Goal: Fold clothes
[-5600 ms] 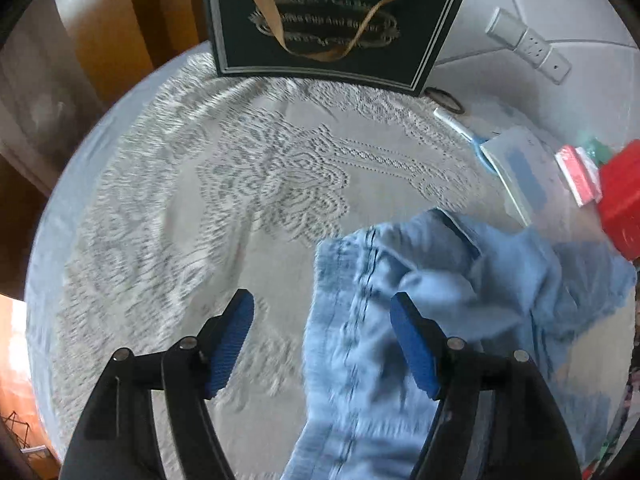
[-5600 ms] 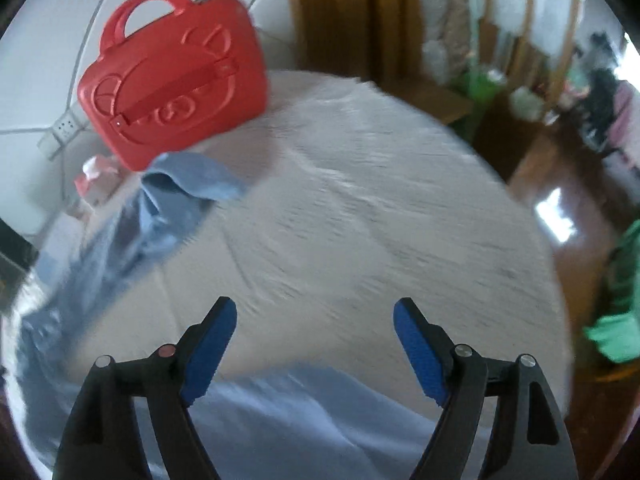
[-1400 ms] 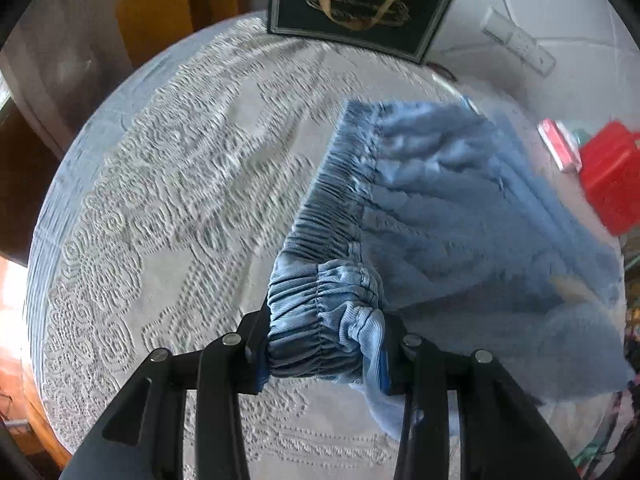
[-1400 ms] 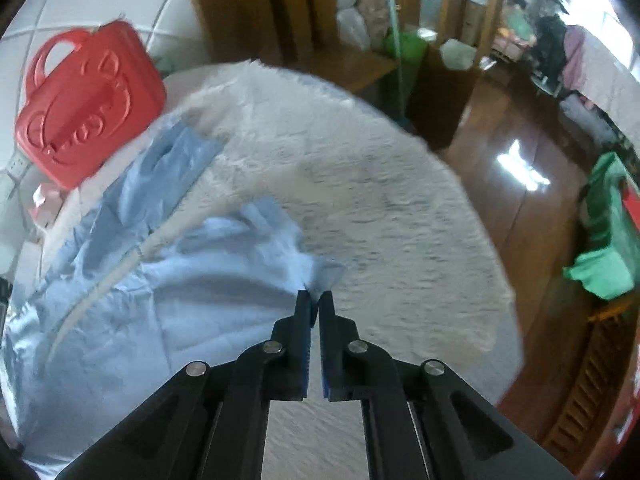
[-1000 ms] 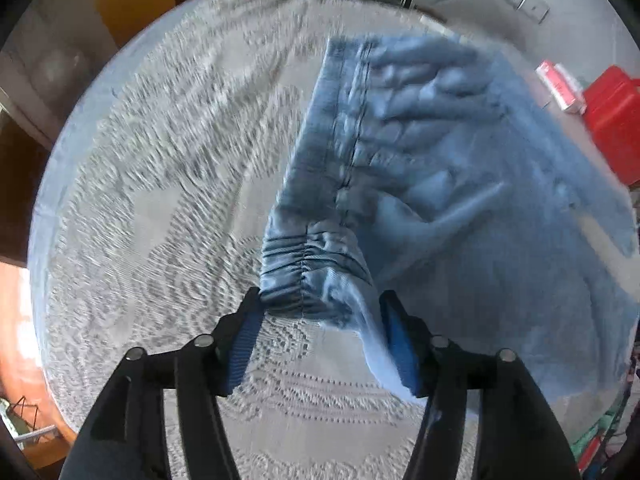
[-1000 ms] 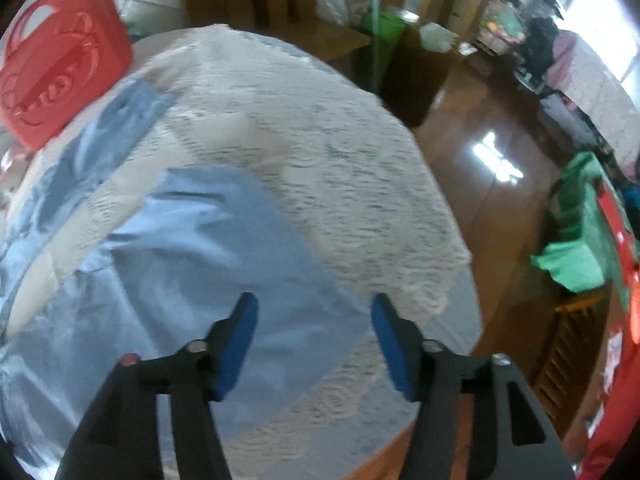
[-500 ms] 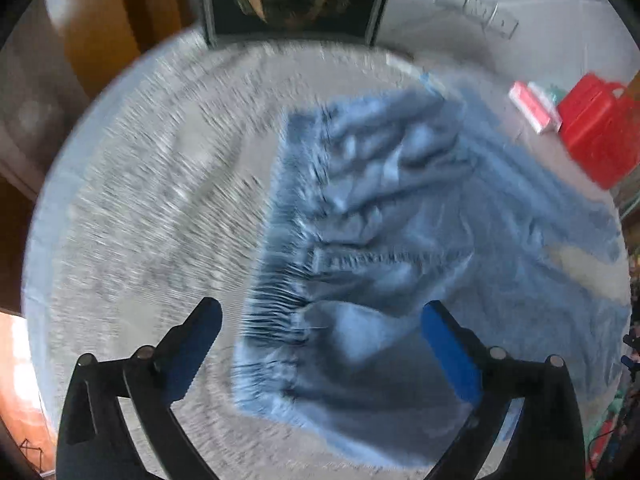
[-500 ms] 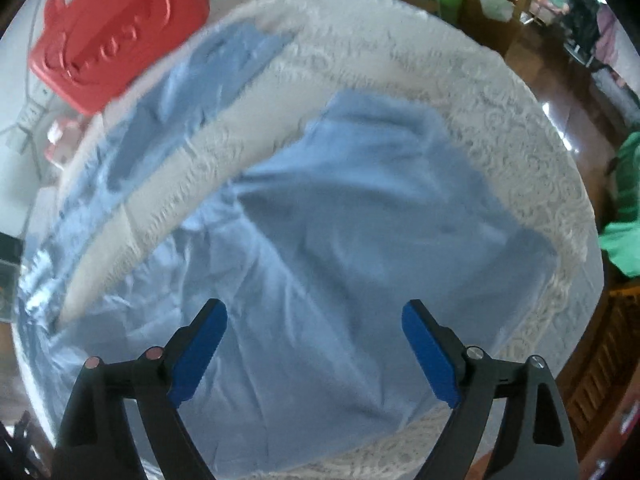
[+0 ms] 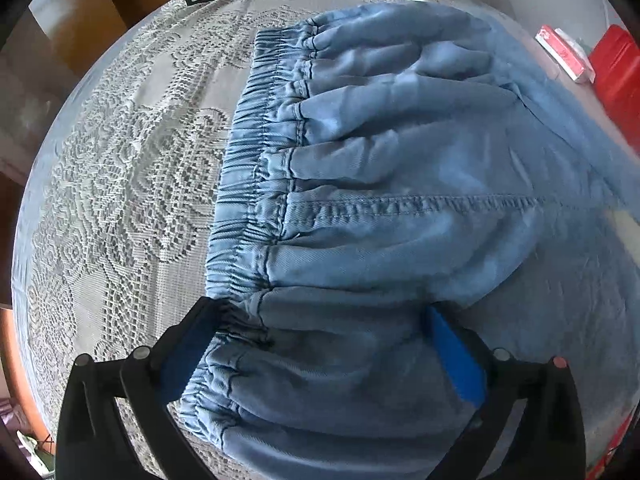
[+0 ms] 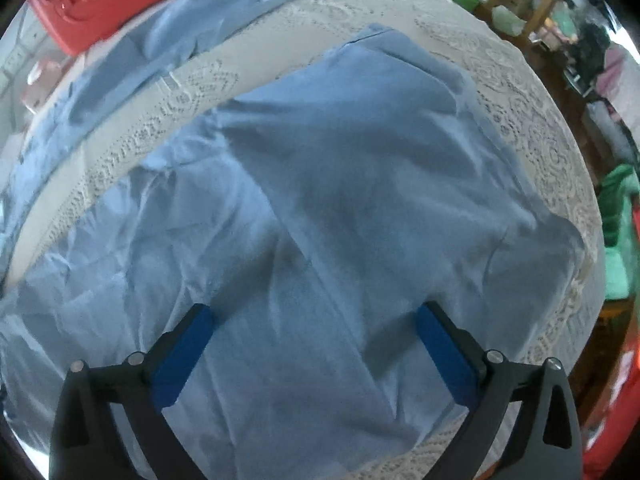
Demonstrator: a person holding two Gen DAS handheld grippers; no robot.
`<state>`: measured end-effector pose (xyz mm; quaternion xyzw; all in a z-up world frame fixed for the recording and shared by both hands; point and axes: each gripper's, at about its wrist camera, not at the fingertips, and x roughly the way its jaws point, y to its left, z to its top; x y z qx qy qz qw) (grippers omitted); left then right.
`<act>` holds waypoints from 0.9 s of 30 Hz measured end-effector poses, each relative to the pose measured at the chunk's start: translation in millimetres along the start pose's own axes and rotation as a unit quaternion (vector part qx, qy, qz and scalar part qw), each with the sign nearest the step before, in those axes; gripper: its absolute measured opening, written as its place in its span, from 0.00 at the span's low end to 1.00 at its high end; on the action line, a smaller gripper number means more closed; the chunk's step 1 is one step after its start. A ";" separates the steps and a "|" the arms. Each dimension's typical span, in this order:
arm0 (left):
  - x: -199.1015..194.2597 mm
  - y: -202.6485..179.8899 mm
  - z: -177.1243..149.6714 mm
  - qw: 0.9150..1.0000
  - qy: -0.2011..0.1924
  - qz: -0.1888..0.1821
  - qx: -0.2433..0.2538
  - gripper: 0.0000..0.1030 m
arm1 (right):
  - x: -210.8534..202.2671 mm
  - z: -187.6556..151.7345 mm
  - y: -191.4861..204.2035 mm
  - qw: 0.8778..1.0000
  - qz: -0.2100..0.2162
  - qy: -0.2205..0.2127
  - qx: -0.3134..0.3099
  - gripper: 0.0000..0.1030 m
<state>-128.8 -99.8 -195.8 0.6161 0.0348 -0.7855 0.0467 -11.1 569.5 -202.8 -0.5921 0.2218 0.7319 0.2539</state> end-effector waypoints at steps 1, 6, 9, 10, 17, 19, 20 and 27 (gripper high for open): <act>-6.4 0.3 3.1 1.000 0.007 0.010 -0.007 0.85 | -0.9 1.3 -2.9 1.000 0.007 0.005 0.009 0.98; -74.8 4.4 42.4 0.994 -0.080 -0.052 -0.045 0.66 | -31.6 42.6 -6.0 0.998 0.059 -0.016 0.030 0.51; -89.5 0.5 79.5 0.992 -0.106 -0.053 -0.045 0.66 | -56.1 89.8 8.4 0.995 0.065 -0.071 0.017 0.51; -85.7 -1.1 94.3 0.993 -0.104 -0.047 -0.041 0.66 | -60.9 107.9 15.2 0.994 0.066 -0.083 0.013 0.51; -40.3 -10.4 175.9 0.997 -0.061 -0.037 -0.043 0.66 | -52.6 230.9 56.3 0.992 0.086 -0.091 0.016 0.52; -24.8 -18.3 193.5 0.998 -0.053 -0.031 -0.032 0.66 | -42.7 257.2 65.1 0.993 0.082 -0.087 0.017 0.53; -19.3 -21.7 199.5 0.998 -0.048 -0.029 -0.028 0.66 | -35.5 270.4 71.7 0.993 0.076 -0.086 0.014 0.54; 32.6 -40.7 218.0 1.000 -0.011 -0.007 0.000 0.66 | 18.0 343.5 100.3 0.997 0.042 -0.064 0.014 0.62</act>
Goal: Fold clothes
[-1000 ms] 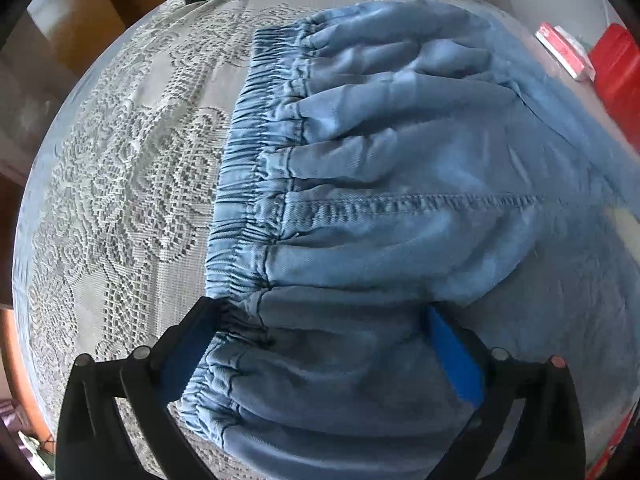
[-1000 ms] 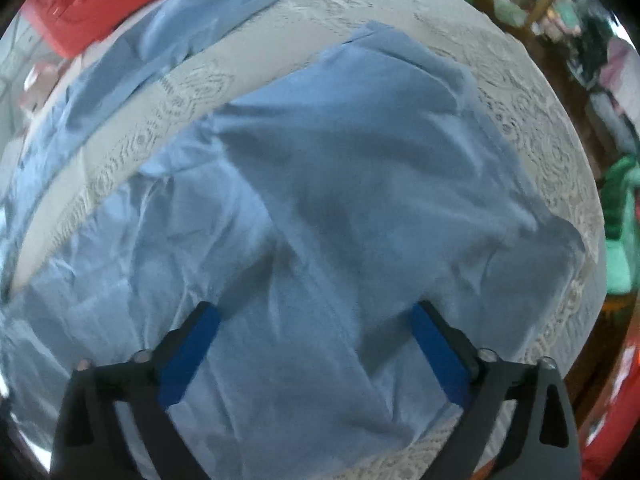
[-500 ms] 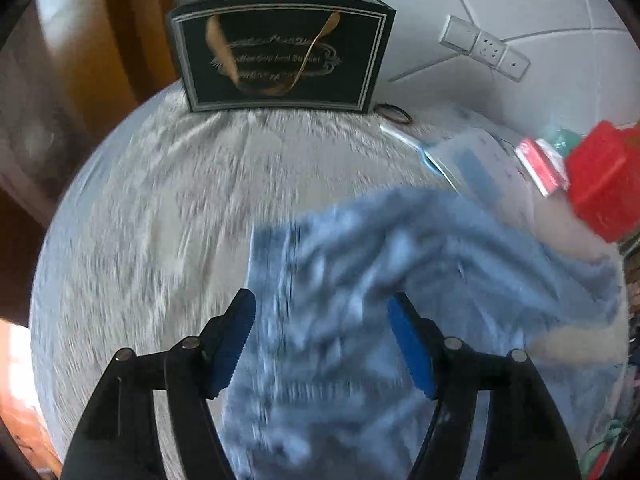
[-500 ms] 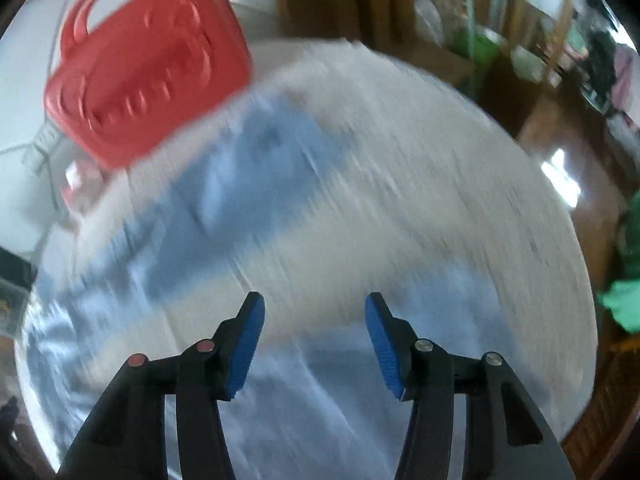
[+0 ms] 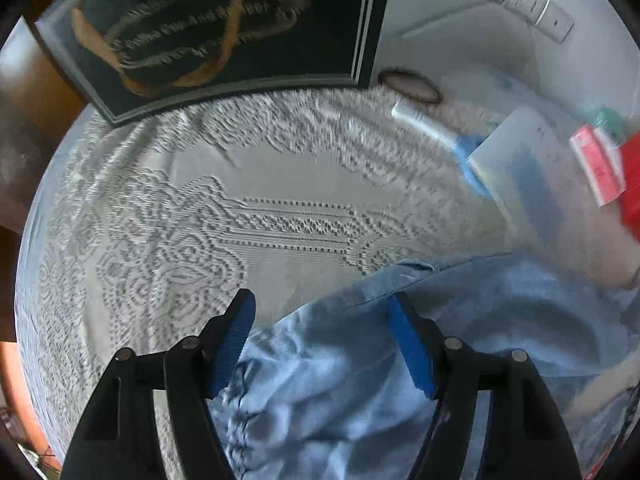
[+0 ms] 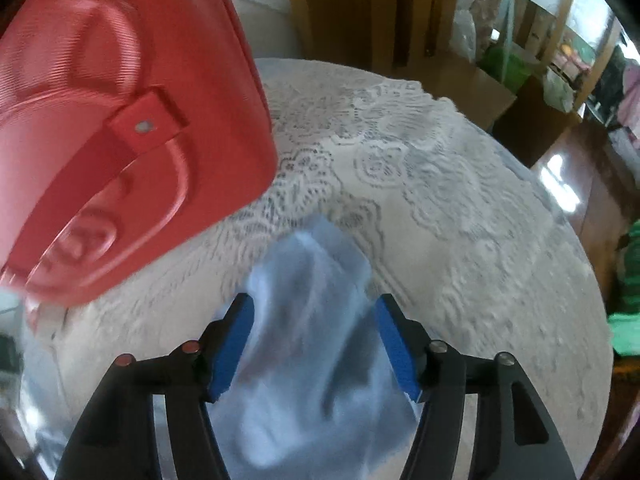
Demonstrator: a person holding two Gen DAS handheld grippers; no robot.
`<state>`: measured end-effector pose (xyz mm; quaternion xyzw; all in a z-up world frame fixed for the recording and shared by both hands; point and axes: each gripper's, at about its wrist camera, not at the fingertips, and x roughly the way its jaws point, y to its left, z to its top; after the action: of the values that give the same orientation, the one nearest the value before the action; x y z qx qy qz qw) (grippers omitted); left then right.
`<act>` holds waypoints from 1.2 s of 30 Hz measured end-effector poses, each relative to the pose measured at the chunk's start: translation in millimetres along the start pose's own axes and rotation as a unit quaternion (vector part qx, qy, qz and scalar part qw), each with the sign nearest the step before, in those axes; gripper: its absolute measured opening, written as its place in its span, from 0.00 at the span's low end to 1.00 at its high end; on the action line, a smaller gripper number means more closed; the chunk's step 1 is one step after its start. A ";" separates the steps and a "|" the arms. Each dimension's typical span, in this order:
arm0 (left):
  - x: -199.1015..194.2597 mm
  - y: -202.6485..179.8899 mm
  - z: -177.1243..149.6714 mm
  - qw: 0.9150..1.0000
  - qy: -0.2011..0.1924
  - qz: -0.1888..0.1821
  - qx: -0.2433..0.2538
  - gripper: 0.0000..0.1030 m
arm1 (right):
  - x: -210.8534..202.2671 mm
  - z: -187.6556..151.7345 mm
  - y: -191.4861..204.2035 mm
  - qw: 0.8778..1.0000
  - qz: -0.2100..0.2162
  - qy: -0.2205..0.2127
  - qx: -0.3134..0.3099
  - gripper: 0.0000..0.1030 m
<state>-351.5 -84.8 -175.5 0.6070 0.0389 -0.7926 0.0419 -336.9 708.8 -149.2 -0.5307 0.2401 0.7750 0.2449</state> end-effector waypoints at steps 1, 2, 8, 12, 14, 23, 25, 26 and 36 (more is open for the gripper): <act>7.5 -2.3 0.4 1.000 0.005 0.005 0.004 0.66 | 8.4 6.5 2.8 1.000 -0.002 0.003 0.002 0.62; 13.6 -4.0 0.4 1.000 0.011 0.007 0.007 0.69 | 15.0 9.9 6.1 1.000 -0.003 0.005 0.002 0.62; 14.3 -1.1 5.9 1.000 0.015 -0.012 0.004 0.59 | 47.0 13.9 26.0 0.999 -0.035 0.020 -0.022 0.28; -4.5 -13.3 4.8 1.000 -0.001 -0.015 0.026 0.06 | 34.0 5.8 16.2 1.000 -0.012 0.009 -0.010 0.03; -25.0 -11.9 -1.5 0.999 -0.031 -0.019 0.027 0.06 | 14.9 -2.7 4.0 1.000 0.011 -0.006 -0.003 0.03; -126.6 33.4 -84.5 0.989 -0.123 -0.077 -0.001 0.06 | -116.0 -107.8 -98.6 0.991 0.110 -0.070 0.029 0.03; -139.7 41.4 -113.3 0.987 -0.136 -0.083 0.001 0.06 | -135.8 -139.1 -118.4 0.989 0.121 -0.073 0.036 0.03; -146.3 45.4 -127.7 0.986 -0.142 -0.086 0.002 0.06 | -144.9 -155.5 -128.4 0.989 0.125 -0.073 0.041 0.03; -144.0 54.8 -249.3 0.988 -0.121 -0.099 -0.010 0.06 | -171.2 -293.8 -221.0 0.985 0.131 -0.036 0.105 0.03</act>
<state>-68.8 -108.5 -101.9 0.4993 0.1013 -0.8601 -0.0262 64.7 670.7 -107.4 -0.4380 0.3788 0.7892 0.2045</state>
